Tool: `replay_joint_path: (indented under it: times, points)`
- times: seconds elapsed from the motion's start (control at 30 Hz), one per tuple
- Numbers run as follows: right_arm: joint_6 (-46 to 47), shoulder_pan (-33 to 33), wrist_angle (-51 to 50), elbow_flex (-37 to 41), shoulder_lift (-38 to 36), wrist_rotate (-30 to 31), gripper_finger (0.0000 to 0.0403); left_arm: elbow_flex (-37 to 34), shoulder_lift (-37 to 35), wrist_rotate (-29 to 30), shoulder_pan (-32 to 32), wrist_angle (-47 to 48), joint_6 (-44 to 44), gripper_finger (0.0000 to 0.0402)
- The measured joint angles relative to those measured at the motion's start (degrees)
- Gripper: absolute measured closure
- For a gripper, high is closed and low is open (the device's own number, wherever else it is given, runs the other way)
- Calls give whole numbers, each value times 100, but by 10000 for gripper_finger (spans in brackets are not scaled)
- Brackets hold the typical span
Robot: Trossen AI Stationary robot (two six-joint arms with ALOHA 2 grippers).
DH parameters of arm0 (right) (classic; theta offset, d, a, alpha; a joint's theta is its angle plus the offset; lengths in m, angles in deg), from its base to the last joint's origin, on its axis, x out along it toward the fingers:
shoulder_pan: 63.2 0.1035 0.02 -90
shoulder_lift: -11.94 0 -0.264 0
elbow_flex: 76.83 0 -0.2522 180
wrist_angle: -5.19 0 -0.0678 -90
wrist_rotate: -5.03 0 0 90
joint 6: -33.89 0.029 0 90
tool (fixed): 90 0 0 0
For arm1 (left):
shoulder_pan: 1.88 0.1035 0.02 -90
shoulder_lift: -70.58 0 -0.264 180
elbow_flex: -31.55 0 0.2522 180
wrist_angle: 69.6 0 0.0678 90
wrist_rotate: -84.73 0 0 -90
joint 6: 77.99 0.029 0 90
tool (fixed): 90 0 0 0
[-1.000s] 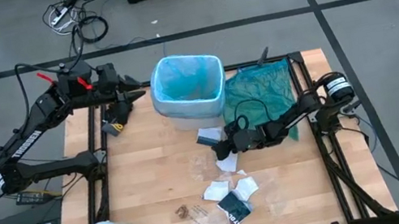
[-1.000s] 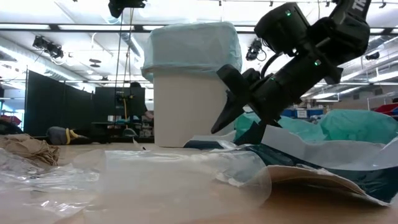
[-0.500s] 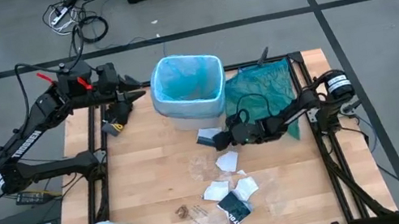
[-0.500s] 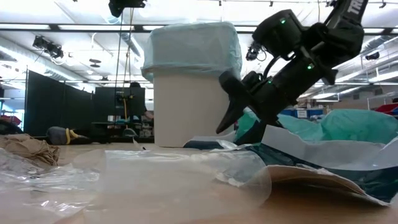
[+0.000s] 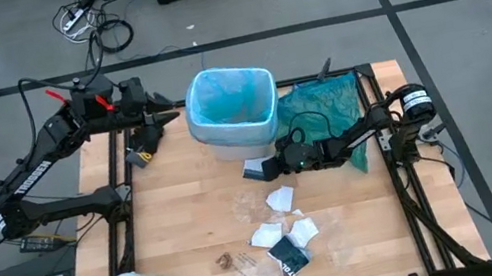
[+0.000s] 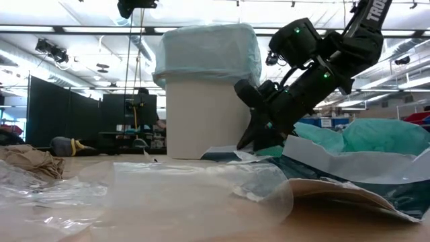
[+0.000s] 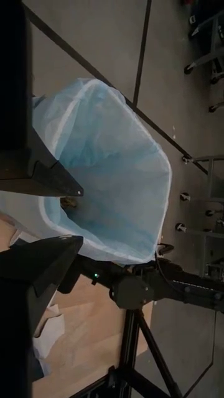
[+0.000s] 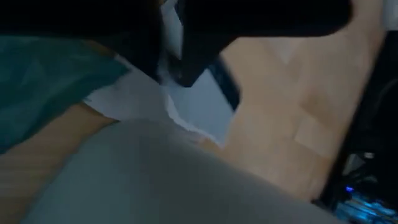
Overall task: Place trash/remove bag and relplace
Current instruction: Put the white magazine paper into the trash bin
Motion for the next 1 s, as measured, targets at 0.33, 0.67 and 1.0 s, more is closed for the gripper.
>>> replay_joint_path:
  times: [0.33,0.67,1.0]
  points:
    - [246,240,1812,-2,-120,-867,402,0,-1,0,-1,-2,0,281]
    - [-65,1099,1804,-62,-1655,-787,403,0,0,0,-1,-4,0,281]
    - [-1825,700,-2510,-2039,-3075,-389,403,0,0,1,0,-15,-2,281]
